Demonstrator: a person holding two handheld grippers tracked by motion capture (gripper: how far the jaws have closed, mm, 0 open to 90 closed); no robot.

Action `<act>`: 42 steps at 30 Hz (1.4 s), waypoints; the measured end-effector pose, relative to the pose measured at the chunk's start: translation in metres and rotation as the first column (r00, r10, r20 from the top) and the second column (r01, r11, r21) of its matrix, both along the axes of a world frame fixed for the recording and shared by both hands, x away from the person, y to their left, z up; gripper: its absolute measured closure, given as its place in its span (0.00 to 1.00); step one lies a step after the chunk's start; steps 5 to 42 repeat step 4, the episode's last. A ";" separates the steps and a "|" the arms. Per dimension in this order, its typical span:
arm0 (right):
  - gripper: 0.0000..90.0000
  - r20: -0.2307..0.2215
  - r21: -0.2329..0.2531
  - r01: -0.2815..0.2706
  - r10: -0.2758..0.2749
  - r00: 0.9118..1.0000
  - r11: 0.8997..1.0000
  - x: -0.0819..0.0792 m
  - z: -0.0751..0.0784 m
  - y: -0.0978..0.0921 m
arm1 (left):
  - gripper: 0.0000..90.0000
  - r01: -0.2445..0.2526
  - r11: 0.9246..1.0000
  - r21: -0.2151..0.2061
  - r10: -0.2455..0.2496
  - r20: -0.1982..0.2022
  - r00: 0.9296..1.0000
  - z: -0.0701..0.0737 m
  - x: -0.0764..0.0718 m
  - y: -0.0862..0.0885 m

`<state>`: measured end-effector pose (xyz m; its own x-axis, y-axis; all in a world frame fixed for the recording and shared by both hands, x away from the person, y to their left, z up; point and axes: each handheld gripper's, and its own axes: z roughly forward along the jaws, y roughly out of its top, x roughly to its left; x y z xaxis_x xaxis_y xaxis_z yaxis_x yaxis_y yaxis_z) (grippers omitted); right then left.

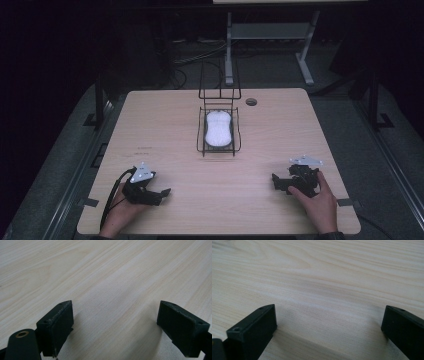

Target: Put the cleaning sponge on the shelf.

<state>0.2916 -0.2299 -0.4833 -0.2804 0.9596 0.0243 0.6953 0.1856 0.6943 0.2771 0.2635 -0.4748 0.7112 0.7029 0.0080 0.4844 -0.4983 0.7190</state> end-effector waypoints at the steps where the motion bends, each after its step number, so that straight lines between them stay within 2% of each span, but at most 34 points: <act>1: 0.00 0.000 0.000 0.000 0.000 1.000 1.000 0.000 0.000 0.000 | 0.14 0.000 1.000 0.000 0.000 0.000 1.000 0.000 0.000 0.000; 42: 0.00 0.000 0.000 0.000 0.000 1.000 1.000 0.000 0.000 0.000 | 0.14 0.000 1.000 -0.001 0.000 0.000 1.000 0.000 0.000 0.000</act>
